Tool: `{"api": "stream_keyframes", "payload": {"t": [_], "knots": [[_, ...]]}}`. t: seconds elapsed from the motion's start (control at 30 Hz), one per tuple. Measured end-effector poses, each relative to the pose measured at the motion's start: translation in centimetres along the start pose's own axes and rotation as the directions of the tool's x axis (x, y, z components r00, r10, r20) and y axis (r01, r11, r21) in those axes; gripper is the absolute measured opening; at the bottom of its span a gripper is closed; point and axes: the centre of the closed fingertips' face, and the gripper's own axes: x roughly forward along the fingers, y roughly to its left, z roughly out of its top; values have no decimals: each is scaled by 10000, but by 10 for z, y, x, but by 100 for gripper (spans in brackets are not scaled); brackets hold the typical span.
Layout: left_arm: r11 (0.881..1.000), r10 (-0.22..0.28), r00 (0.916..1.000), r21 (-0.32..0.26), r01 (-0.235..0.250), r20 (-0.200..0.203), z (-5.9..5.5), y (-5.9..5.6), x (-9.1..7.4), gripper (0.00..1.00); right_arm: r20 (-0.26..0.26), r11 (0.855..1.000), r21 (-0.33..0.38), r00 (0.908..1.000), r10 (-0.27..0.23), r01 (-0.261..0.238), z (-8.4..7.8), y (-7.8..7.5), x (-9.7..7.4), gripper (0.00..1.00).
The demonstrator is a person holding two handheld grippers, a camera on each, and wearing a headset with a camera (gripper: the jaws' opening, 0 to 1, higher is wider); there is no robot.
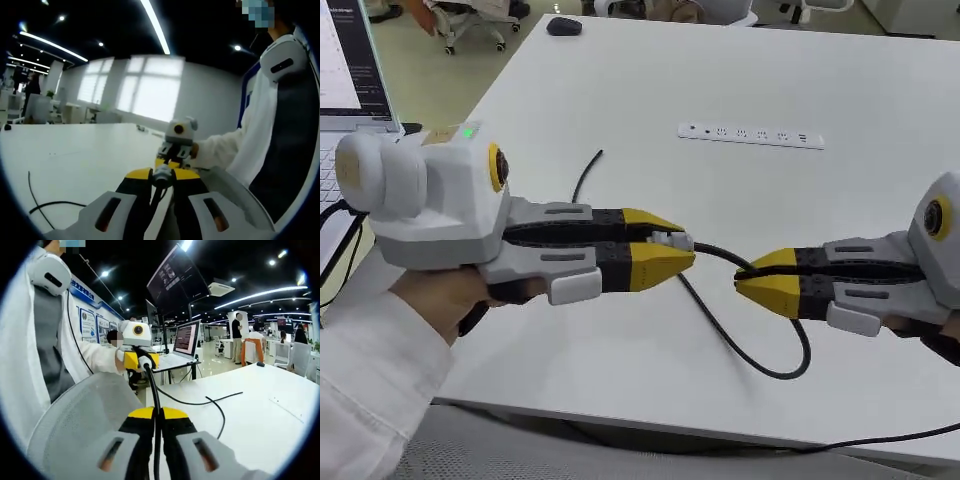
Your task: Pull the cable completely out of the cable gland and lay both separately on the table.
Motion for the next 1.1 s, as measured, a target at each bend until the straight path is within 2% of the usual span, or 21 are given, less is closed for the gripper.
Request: {"api": "stream_keyframes", "payload": {"t": [0.1,0.23,0.6,0.77,0.87,1.0,1.1], "knots": [[9999,135,9998,-74,-134,144,2,3,-4,17,-239,9997,29,9994,-261,261,-8,-7,-7,3],[9997,216,9994,-63,-215,260,5,4,-6,17,-283,9989,143,9986,-437,442,-12,-11,-14,3],[9995,306,9990,-102,-302,313,4,4,-4,17,-451,9989,187,9981,-427,436,-12,-8,-14,6],[9996,272,9987,-39,-270,428,7,3,-4,17,-51,9986,111,9987,-509,510,8,-9,-15,19],[9997,251,9992,72,-253,301,6,2,-1,17,774,9994,65,9964,-336,332,35,-6,-13,25],[9996,218,9995,161,-221,228,6,1,2,17,1471,9997,-251,9891,79,-42,66,-1,-11,25],[9996,205,9996,214,-209,175,6,1,4,17,1763,9989,-391,9839,309,-244,79,3,-8,24]]}}
